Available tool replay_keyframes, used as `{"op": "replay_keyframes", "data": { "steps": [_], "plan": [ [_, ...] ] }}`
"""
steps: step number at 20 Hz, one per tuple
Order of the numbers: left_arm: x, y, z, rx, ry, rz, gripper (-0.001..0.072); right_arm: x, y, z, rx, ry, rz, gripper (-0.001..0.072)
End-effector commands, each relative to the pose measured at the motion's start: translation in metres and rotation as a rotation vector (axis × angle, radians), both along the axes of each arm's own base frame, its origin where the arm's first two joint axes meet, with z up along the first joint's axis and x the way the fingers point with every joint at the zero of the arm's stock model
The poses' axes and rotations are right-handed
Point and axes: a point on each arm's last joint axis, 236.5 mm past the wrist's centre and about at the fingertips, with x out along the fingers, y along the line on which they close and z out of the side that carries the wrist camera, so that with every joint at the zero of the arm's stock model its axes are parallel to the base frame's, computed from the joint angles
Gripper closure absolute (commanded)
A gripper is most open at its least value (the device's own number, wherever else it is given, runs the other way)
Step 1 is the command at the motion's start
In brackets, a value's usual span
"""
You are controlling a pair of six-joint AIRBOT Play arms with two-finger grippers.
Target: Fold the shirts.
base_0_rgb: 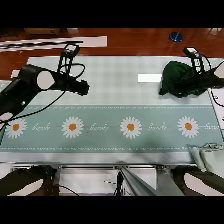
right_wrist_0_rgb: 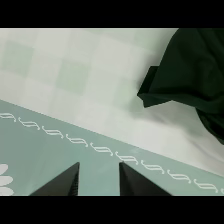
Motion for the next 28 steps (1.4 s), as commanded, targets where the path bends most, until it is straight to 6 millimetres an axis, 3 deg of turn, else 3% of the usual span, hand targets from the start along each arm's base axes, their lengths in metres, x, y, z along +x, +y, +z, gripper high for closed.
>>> {"op": "replay_keyframes", "data": {
  "steps": [1, 17, 23, 26, 28],
  "plan": [
    [0.0, 0.0, 0.0, 0.0, -0.001, -0.001, 0.0256, 0.0, 0.0, 0.0, 0.0, 0.0, 0.001, 0.0363],
    [0.0, 0.0, 0.0, -0.001, -0.003, -0.001, 0.0256, 0.001, 0.0, 0.001, 0.0, -0.003, 0.0, 0.0363],
    [0.012, -0.005, 0.009, -0.025, -0.061, 0.005, 0.0256, 0.024, 0.003, 0.013, 0.035, -0.106, -0.044, 0.0364],
    [0.027, -0.009, 0.022, -0.058, -0.14, 0.014, 0.0256, 0.051, -0.005, 0.029, 0.028, -0.233, -0.09, 0.0364],
    [0.036, -0.01, 0.03, -0.071, -0.193, 0.017, 0.0253, 0.08, -0.018, 0.052, -0.006, -0.391, -0.132, 0.0363]
  ]
}}
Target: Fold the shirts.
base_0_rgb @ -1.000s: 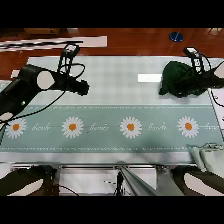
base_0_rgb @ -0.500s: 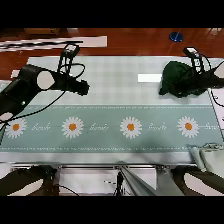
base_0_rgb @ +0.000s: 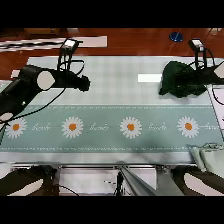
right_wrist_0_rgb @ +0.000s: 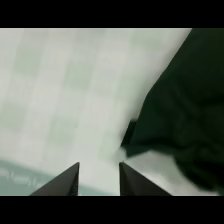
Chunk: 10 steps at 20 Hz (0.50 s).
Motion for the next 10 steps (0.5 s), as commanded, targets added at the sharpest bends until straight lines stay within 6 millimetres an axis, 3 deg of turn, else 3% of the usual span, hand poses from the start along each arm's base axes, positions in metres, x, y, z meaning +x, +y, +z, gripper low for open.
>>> {"op": "replay_keyframes", "data": {
  "steps": [1, 2, 3, 5, 8, 9, 10],
  "plan": [
    [0.022, 0.004, 0.018, -0.007, -0.117, 0.011, 0.0208, 0.051, -0.026, 0.044, -0.06, -0.283, -0.094, 0.0343],
    [0.027, 0.014, 0.019, 0.016, -0.134, 0.024, 0.0108, 0.065, -0.038, 0.061, -0.084, -0.378, -0.135, 0.0216],
    [0.031, 0.028, 0.017, 0.04, -0.132, 0.044, 0.0089, 0.077, -0.053, 0.078, -0.101, -0.466, -0.182, 0.0136],
    [0.035, 0.058, 0.011, 0.067, -0.101, 0.099, 0.0089, 0.089, -0.086, 0.088, -0.152, -0.539, -0.24, 0.0125],
    [0.037, 0.102, 0.003, 0.086, -0.049, 0.192, 0.0089, 0.089, -0.142, 0.047, -0.17, -0.414, -0.334, 0.0125],
    [0.038, 0.114, 0.001, 0.087, -0.04, 0.216, -0.0013, 0.084, -0.158, 0.026, -0.157, -0.346, -0.372, 0.0125],
    [0.039, 0.122, 0.001, 0.088, -0.035, 0.234, -0.0013, 0.077, -0.172, 0.005, -0.139, -0.276, -0.41, 0.0123]
  ]
}}
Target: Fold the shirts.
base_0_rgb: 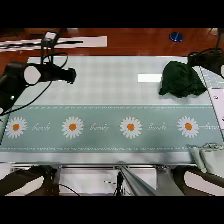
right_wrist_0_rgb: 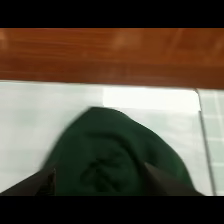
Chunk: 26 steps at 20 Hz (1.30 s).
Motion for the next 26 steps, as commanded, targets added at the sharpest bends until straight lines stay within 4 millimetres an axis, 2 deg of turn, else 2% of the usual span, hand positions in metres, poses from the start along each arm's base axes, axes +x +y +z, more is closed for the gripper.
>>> {"op": "replay_keyframes", "data": {
  "steps": [1, 4, 9, 12, 13, 15, 17, 18, 20, 21, 23, 24, 26],
  "plan": [
    [0.002, 0.038, -0.004, 0.013, 0.028, 0.077, -0.0013, -0.015, -0.056, -0.057, 0.069, 0.149, -0.13, 0.0123],
    [0.001, 0.043, -0.005, 0.014, 0.034, 0.088, -0.0013, -0.032, -0.07, -0.104, 0.115, 0.289, -0.162, 0.0123],
    [-0.002, 0.04, -0.007, 0.004, 0.049, 0.085, -0.0013, -0.038, -0.06, -0.163, 0.203, 0.412, -0.169, 0.0125],
    [-0.007, 0.033, -0.011, -0.03, 0.082, 0.086, -0.0013, -0.039, -0.05, -0.189, 0.28, 0.449, -0.183, 0.0129],
    [-0.008, 0.031, -0.012, -0.039, 0.088, 0.086, -0.0013, -0.038, -0.049, -0.195, 0.297, 0.454, -0.189, 0.0182],
    [-0.009, 0.029, -0.011, -0.043, 0.088, 0.083, -0.0013, -0.032, -0.046, -0.197, 0.335, 0.43, -0.205, 0.0445],
    [-0.009, 0.028, -0.011, -0.043, 0.088, 0.08, -0.0013, -0.021, -0.044, -0.188, 0.392, 0.372, -0.23, 0.0615],
    [-0.009, 0.028, -0.011, -0.043, 0.087, 0.08, -0.0013, -0.015, -0.042, -0.181, 0.417, 0.356, -0.232, 0.0678],
    [-0.008, 0.028, -0.008, -0.044, 0.08, 0.08, -0.0013, -0.002, -0.036, -0.153, 0.452, 0.313, -0.209, 0.0679],
    [-0.007, 0.027, -0.001, -0.048, 0.069, 0.079, -0.0013, 0.006, -0.033, -0.127, 0.444, 0.274, -0.175, 0.0679],
    [-0.002, 0.026, 0.023, -0.057, 0.032, 0.076, -0.0013, 0.02, -0.029, -0.057, 0.404, 0.158, -0.097, 0.0679],
    [0.0, 0.025, 0.041, -0.061, 0.007, 0.073, -0.0013, 0.023, -0.025, -0.012, 0.378, 0.088, -0.06, 0.068],
    [0.002, 0.024, 0.091, -0.073, -0.063, 0.065, -0.0013, 0.017, -0.016, 0.079, 0.342, -0.059, -0.007, 0.0679]
  ]
}}
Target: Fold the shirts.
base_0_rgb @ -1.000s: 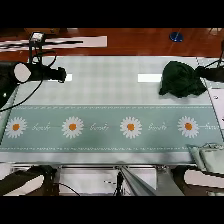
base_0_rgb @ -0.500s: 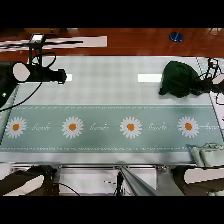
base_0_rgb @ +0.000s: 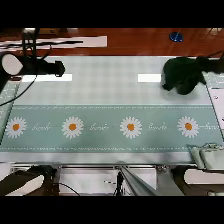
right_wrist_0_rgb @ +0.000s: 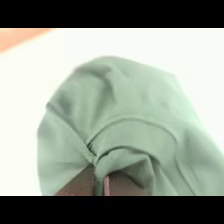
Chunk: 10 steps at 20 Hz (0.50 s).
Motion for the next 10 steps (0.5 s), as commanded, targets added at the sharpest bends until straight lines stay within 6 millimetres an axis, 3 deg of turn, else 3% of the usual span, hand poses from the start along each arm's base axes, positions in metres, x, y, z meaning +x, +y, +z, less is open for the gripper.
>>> {"op": "replay_keyframes", "data": {
  "steps": [1, 4, 6, 8, 10],
  "plan": [
    [-0.002, -0.003, 0.073, -0.014, -0.096, -0.012, -0.0013, -0.013, 0.022, 0.146, -0.062, -0.248, 0.069, 0.0679],
    [-0.023, -0.005, 0.161, -0.04, -0.216, -0.03, -0.0013, -0.058, 0.045, 0.268, -0.126, -0.477, 0.087, 0.0679],
    [-0.05, -0.009, 0.215, -0.076, -0.294, -0.051, -0.0013, -0.097, 0.066, 0.327, -0.134, -0.601, 0.107, 0.0679],
    [-0.084, -0.015, 0.257, -0.12, -0.362, -0.084, -0.0013, -0.135, 0.091, 0.363, -0.126, -0.675, 0.145, 0.0679],
    [-0.119, -0.022, 0.281, -0.163, -0.398, -0.124, -0.0013, -0.168, 0.122, 0.373, -0.081, -0.678, 0.224, 0.0679]
  ]
}}
